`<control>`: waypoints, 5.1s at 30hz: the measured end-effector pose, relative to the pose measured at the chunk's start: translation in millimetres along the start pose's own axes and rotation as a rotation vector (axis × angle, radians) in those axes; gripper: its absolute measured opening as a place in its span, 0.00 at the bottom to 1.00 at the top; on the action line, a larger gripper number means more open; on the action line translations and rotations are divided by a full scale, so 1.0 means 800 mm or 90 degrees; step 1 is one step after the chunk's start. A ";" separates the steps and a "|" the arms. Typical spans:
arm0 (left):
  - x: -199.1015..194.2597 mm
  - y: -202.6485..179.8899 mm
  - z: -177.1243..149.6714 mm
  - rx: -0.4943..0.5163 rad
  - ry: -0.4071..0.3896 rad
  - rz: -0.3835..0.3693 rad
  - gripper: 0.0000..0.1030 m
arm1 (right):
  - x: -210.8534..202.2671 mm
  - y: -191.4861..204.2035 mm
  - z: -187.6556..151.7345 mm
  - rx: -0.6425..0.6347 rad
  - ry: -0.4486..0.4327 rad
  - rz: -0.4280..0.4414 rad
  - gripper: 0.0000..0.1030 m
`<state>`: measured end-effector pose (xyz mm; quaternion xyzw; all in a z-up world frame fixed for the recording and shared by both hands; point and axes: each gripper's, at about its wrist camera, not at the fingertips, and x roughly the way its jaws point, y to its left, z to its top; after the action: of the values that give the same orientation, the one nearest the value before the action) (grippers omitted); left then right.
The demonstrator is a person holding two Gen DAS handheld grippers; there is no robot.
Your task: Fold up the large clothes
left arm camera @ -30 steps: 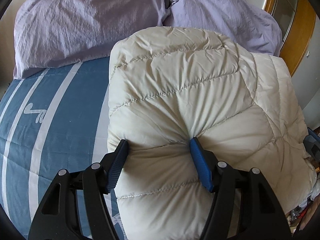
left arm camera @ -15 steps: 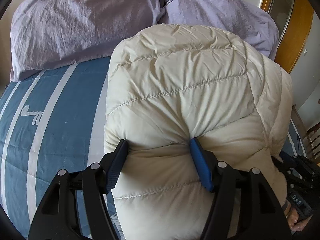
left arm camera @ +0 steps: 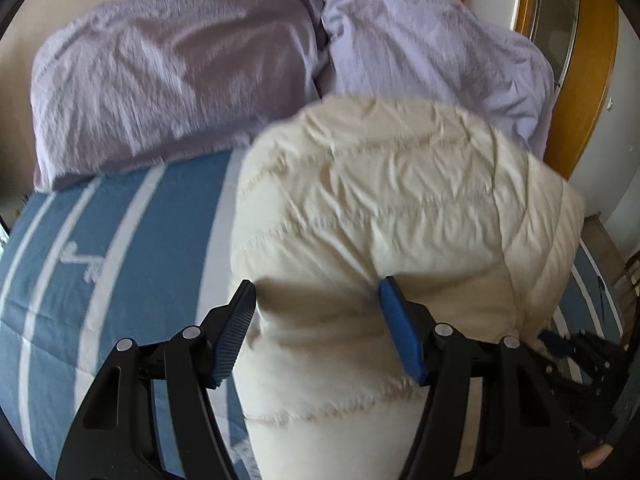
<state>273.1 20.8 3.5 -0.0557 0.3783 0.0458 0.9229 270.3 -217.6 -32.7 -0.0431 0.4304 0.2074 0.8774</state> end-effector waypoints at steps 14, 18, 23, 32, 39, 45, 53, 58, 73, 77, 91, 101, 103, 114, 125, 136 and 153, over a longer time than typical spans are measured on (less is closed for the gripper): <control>0.042 -0.014 0.013 0.066 -0.032 0.168 0.64 | -0.001 -0.003 -0.004 0.004 -0.007 0.010 0.30; 0.051 -0.023 0.009 0.082 -0.024 0.176 0.64 | 0.001 -0.006 -0.005 0.012 -0.008 0.018 0.30; 0.057 -0.020 0.007 0.065 -0.005 0.156 0.64 | -0.002 -0.012 -0.001 0.021 -0.004 0.021 0.32; 0.058 -0.026 0.004 0.068 -0.005 0.147 0.64 | -0.074 -0.028 0.064 0.060 -0.094 0.009 0.41; 0.057 -0.026 0.003 0.062 -0.006 0.140 0.64 | -0.058 0.009 0.126 0.031 -0.122 0.006 0.41; 0.058 -0.023 0.003 0.058 -0.008 0.131 0.64 | -0.012 0.002 0.152 0.038 -0.123 -0.056 0.41; 0.060 -0.022 0.004 0.051 -0.012 0.117 0.64 | 0.037 -0.011 0.141 0.032 -0.103 -0.093 0.45; 0.063 -0.021 0.003 0.045 -0.014 0.106 0.64 | 0.056 -0.018 0.130 0.039 -0.091 -0.096 0.46; 0.074 -0.021 0.000 0.035 -0.027 0.085 0.66 | 0.085 -0.036 0.111 0.080 -0.077 -0.079 0.46; 0.076 -0.022 -0.002 0.037 -0.031 0.088 0.66 | 0.088 -0.037 0.111 0.081 -0.075 -0.079 0.47; 0.078 -0.018 0.000 0.025 -0.022 0.080 0.69 | 0.094 -0.035 0.115 0.079 -0.060 -0.083 0.49; 0.064 -0.025 0.057 0.019 -0.044 0.079 0.71 | 0.097 -0.033 0.115 0.075 -0.049 -0.088 0.49; 0.069 -0.032 0.064 0.029 -0.047 0.090 0.73 | 0.097 -0.033 0.115 0.075 -0.049 -0.088 0.49; 0.123 -0.036 0.052 0.053 -0.014 0.144 0.77 | 0.095 -0.034 0.115 0.081 -0.055 -0.085 0.49; 0.131 -0.029 0.049 0.028 -0.005 0.132 0.82 | 0.096 -0.034 0.116 0.080 -0.054 -0.087 0.50; 0.131 -0.030 0.048 0.029 -0.009 0.148 0.84 | 0.098 -0.035 0.116 0.078 -0.054 -0.093 0.50; 0.072 0.016 0.030 -0.065 0.007 0.071 0.85 | 0.053 -0.067 0.101 0.148 -0.073 -0.012 0.74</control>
<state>329.0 39.4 -21.0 -0.0819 0.3829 0.1159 0.9128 374.3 -232.1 -20.2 0.0666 0.4000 0.1498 0.9017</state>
